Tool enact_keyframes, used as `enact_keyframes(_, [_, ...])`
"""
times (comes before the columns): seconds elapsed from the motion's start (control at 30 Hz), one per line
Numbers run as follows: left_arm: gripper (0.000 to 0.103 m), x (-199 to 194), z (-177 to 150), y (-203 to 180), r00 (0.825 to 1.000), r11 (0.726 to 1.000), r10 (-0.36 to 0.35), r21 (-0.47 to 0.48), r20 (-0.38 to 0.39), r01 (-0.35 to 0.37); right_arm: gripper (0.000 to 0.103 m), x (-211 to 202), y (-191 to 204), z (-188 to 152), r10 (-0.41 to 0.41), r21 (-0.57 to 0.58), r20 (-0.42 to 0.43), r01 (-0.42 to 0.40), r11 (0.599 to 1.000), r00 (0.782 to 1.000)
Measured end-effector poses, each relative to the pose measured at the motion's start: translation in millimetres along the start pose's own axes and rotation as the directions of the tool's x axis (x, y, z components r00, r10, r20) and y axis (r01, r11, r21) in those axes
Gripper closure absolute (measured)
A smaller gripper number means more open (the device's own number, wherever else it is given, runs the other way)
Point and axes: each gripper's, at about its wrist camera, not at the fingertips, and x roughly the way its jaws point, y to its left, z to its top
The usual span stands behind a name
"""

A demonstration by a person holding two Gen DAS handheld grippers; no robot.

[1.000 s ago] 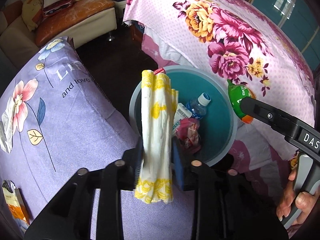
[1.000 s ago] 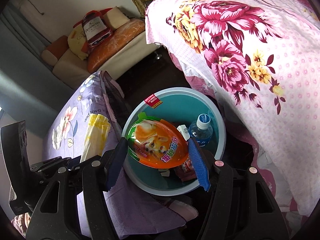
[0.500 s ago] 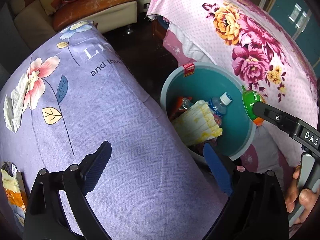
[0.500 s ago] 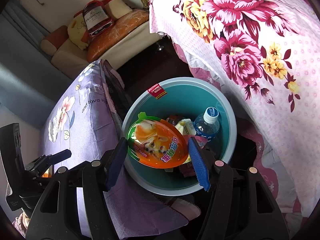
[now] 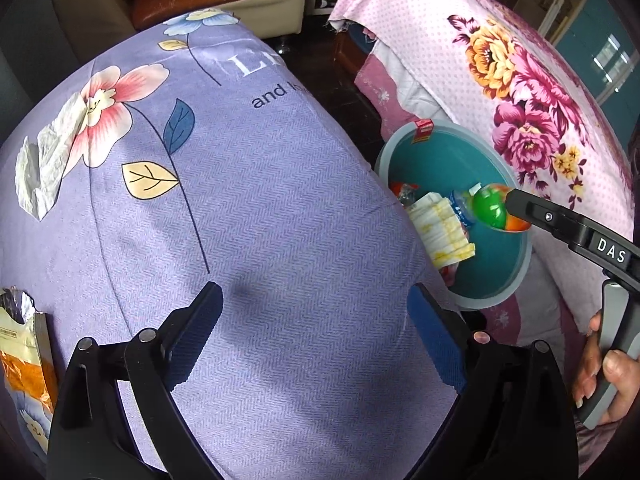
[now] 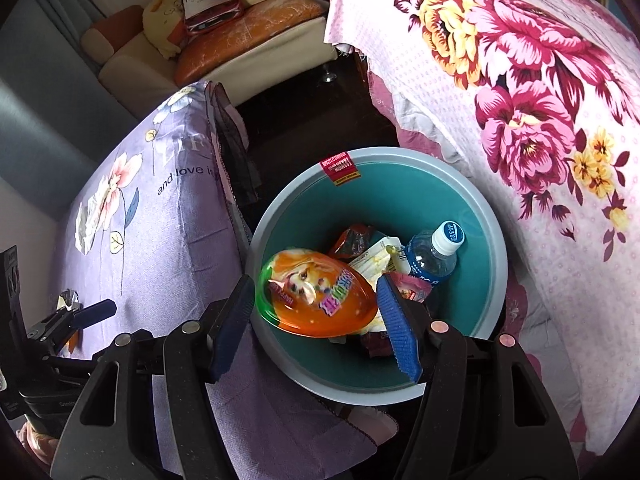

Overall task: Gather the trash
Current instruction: 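Return to the bed and grasp the orange snack bag with the left tool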

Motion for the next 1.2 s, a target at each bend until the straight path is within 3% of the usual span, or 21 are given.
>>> enact_keyframes(0.07, [0.010, -1.9, -2.1, 8.5, 1.000, 1.000, -0.002, -0.015, 0.003, 0.002, 0.031, 0.9, 6.1, 1.7, -0.009, -0.010, 0.001, 0.009, 1.000, 1.000])
enact_keyframes(0.33, [0.010, -12.8, -15.9, 46.1, 1.000, 0.996, -0.016, -0.083, 0.008, 0.017, 0.023, 7.3, 38.0, -0.1, -0.012, -0.043, -0.042, 0.010, 0.999, 0.999])
enact_keyframes(0.6, [0.009, -37.4, -43.3, 97.2, 1.000, 0.991, 0.002, -0.132, 0.027, 0.001, 0.020, 6.4, 92.4, -9.6, -0.012, -0.142, -0.070, 0.002, 0.990, 0.997])
enact_keyframes(0.73, [0.008, -53.2, -65.3, 135.0, 0.999, 0.975, -0.009, -0.221, 0.033, 0.016, 0.020, 9.0, 126.2, -16.3, -0.013, -0.209, -0.095, -0.007, 0.978, 0.995])
enact_keyframes(0.9, [0.007, -66.8, -102.3, 178.7, 0.999, 0.911, -0.031, -0.410, 0.026, 0.039, 0.019, 15.4, 167.5, -24.0, 0.014, -0.267, -0.128, -0.048, 0.963, 0.992])
enact_keyframes(1.03, [0.007, -76.1, -128.4, 205.3, 0.999, 0.848, 0.009, -0.529, 0.039, 0.013, 0.019, 26.3, 204.7, -29.2, 0.015, -0.337, -0.164, -0.070, 0.939, 0.986])
enact_keyframes(1.2, [0.007, -84.7, -136.8, 234.9, 0.996, 0.774, 0.054, -0.634, 0.068, 0.001, 0.019, 38.9, 244.8, -32.3, 0.015, -0.403, -0.197, -0.095, 0.910, 0.980])
